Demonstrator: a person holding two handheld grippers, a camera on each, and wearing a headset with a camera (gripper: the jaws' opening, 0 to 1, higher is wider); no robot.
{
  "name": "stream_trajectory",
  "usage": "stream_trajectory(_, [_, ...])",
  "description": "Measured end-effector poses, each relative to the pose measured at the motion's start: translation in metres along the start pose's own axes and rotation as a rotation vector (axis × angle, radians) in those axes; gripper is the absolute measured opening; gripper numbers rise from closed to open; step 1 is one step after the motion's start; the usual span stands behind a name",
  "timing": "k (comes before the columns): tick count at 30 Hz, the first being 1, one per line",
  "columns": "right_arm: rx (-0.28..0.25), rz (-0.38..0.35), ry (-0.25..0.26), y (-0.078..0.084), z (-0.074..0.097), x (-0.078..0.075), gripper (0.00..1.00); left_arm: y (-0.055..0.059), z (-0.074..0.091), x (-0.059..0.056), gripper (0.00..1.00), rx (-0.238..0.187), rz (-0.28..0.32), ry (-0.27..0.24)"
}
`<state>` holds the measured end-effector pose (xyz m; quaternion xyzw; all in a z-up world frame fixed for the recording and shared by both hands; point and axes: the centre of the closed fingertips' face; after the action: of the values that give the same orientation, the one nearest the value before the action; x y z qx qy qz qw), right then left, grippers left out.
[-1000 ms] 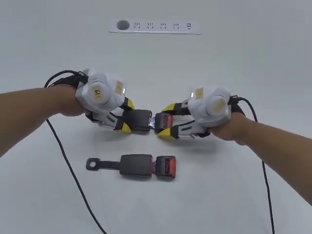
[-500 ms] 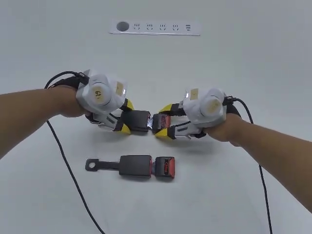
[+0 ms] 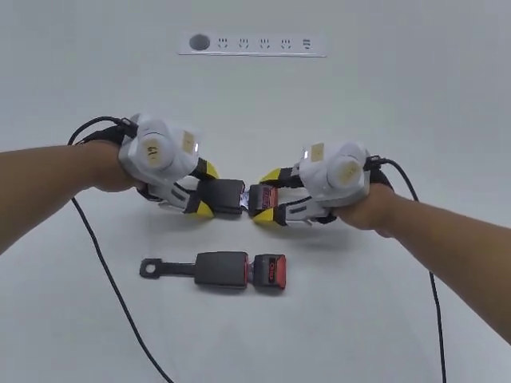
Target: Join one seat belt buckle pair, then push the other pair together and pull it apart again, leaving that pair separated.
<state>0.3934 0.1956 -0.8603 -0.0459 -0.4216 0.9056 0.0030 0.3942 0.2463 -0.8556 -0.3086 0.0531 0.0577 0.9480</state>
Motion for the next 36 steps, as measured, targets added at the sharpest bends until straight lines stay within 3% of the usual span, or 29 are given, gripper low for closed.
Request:
stream_trajectory(6, [-0.001,-0.001,0.0,0.0,0.0,0.0,0.35,0.001,0.001,0.001,0.33,-0.039,0.025,0.004])
stream_trajectory(27, [-0.004,0.004,-0.005,0.002,0.013,0.007,0.35,0.003,0.001,0.0,0.33,-0.043,0.032,0.001])
stream_trajectory(36, [0.008,0.002,0.0,0.021,0.031,0.008,0.35,0.002,0.001,0.001,0.33,-0.043,0.037,-0.002])
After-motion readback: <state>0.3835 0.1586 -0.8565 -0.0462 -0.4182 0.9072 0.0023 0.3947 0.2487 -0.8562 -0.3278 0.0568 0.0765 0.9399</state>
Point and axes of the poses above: the centre of the closed fingertips' face, and the gripper's own axes: z roughly backward along the fingers, x roughly to its left, y roughly out of its underside, and after that the axes turned 11 degrees about z, right-handed
